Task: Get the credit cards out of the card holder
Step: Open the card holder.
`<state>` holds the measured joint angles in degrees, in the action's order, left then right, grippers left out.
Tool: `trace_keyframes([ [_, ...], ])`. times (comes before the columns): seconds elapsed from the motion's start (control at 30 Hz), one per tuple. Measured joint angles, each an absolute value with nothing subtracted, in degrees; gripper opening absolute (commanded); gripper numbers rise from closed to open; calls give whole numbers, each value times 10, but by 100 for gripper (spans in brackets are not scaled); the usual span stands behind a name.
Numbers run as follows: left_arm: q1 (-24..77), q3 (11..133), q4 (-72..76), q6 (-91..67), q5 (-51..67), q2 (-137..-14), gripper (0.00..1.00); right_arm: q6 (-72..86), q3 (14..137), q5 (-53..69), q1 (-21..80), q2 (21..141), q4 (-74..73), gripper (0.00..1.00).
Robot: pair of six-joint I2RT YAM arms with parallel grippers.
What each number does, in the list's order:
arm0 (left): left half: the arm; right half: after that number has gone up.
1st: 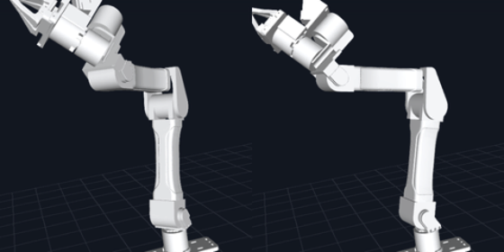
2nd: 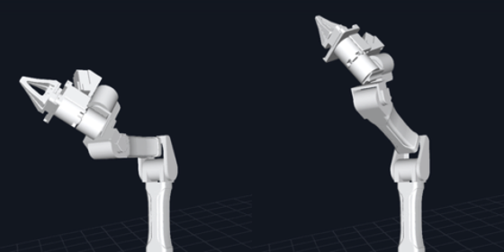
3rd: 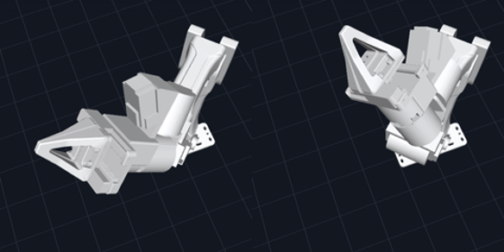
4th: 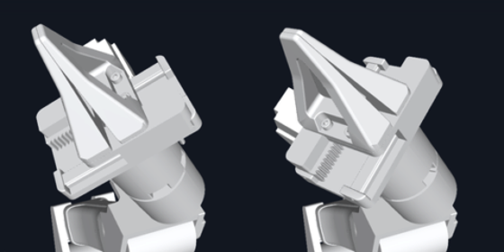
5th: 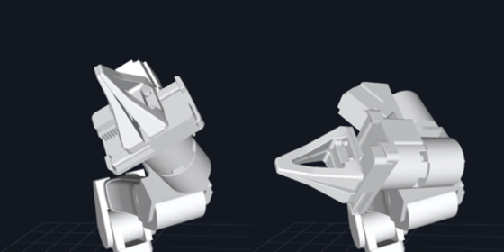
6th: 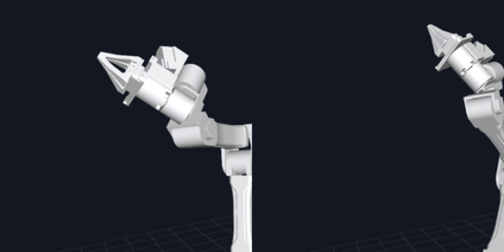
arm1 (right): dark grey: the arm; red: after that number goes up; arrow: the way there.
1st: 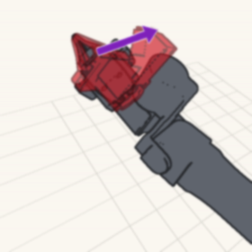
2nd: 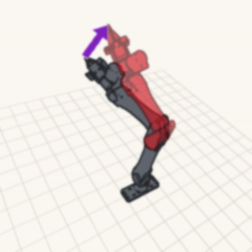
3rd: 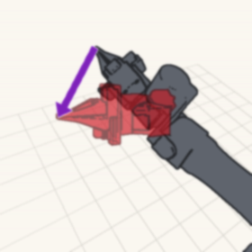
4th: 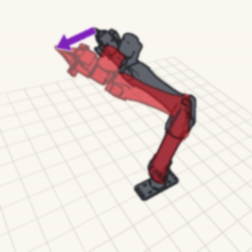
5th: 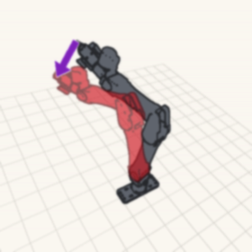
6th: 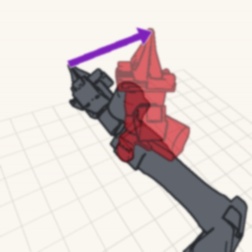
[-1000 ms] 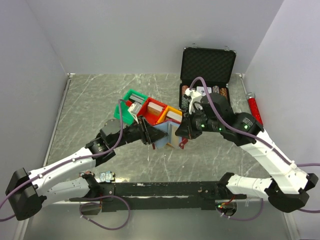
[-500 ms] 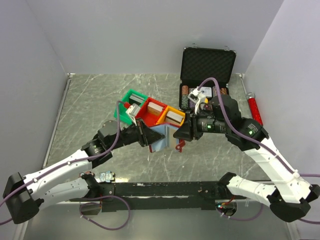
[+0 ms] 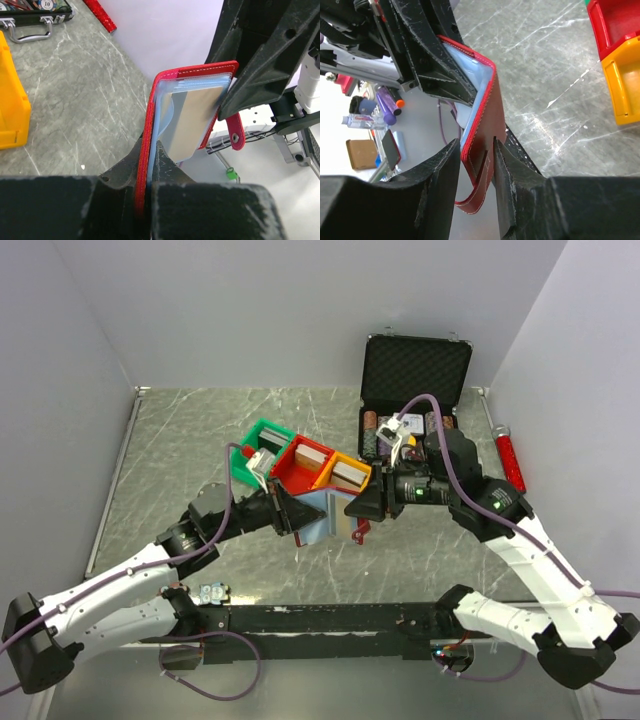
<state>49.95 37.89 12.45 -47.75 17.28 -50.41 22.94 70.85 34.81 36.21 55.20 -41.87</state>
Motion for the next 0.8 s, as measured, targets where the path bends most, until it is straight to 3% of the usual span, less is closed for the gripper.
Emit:
trace_keyframes([
  [0.33,500,375,112,-478,173,-489,1,232,668,368,334,537,-398,40],
  [0.63,500,369,110,-477,172,-481,1,233,660,389,322,535,-392,49],
  [0.8,500,368,107,-477,172,-481,1,233,660,400,316,529,-389,46],
])
